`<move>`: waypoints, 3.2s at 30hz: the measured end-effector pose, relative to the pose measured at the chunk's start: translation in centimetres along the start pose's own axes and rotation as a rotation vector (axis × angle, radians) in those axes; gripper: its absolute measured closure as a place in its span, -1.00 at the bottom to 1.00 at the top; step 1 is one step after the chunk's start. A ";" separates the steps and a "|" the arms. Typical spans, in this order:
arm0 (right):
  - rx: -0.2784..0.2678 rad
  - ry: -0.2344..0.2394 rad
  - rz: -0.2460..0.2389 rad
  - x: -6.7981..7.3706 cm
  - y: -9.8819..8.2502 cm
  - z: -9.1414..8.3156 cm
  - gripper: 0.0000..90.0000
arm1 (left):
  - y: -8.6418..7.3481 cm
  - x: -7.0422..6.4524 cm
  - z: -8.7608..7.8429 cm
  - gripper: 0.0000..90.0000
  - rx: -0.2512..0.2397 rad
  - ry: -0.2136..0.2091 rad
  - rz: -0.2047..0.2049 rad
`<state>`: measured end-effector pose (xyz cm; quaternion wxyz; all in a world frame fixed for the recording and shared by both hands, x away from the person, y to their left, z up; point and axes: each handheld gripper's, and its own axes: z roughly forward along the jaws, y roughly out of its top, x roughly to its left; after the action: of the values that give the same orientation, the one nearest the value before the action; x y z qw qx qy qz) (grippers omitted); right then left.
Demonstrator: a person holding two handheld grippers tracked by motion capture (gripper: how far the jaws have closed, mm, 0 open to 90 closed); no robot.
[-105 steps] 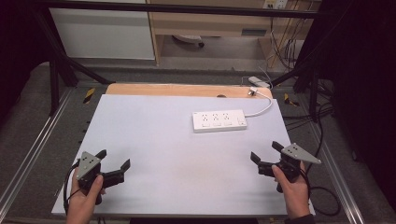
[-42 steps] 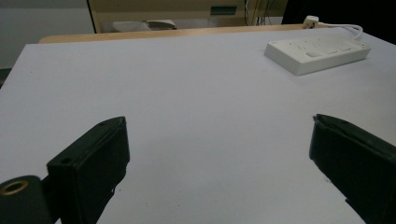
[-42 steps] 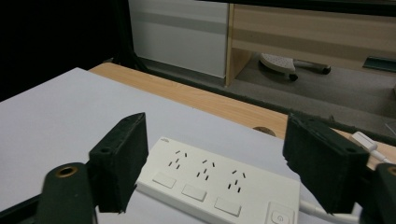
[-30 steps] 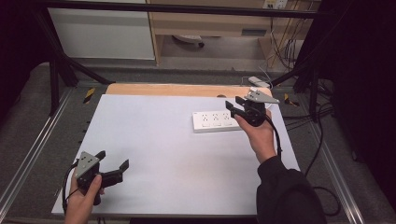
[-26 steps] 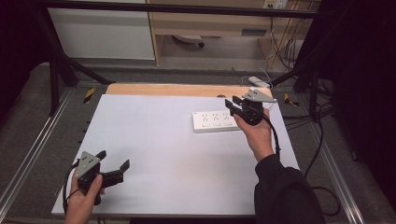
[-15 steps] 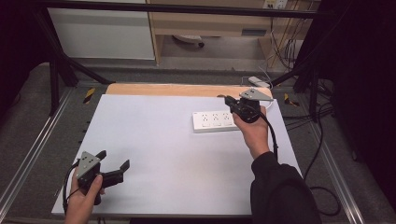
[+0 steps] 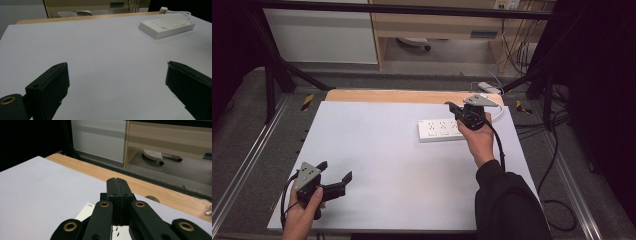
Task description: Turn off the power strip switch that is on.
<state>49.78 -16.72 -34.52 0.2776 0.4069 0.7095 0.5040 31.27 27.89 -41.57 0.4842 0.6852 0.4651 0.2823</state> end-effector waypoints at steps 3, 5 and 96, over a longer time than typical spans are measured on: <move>0.004 0.004 -0.006 0.1 0.0 0.6 1.00 | 0.0 0.0 0.0 -0.89 0.002 0.000 0.002; 0.009 0.005 -0.007 0.1 -0.1 1.0 1.00 | 0.0 0.1 0.0 -0.89 0.001 -0.001 0.000; 0.216 0.055 0.042 3.2 -5.1 7.1 1.00 | 0.0 0.6 0.6 -0.89 0.020 -0.008 0.013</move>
<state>52.31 -11.28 -41.69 0.2018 0.4351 0.7583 0.4414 31.98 28.17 -41.78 0.4775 0.6941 0.4613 0.2782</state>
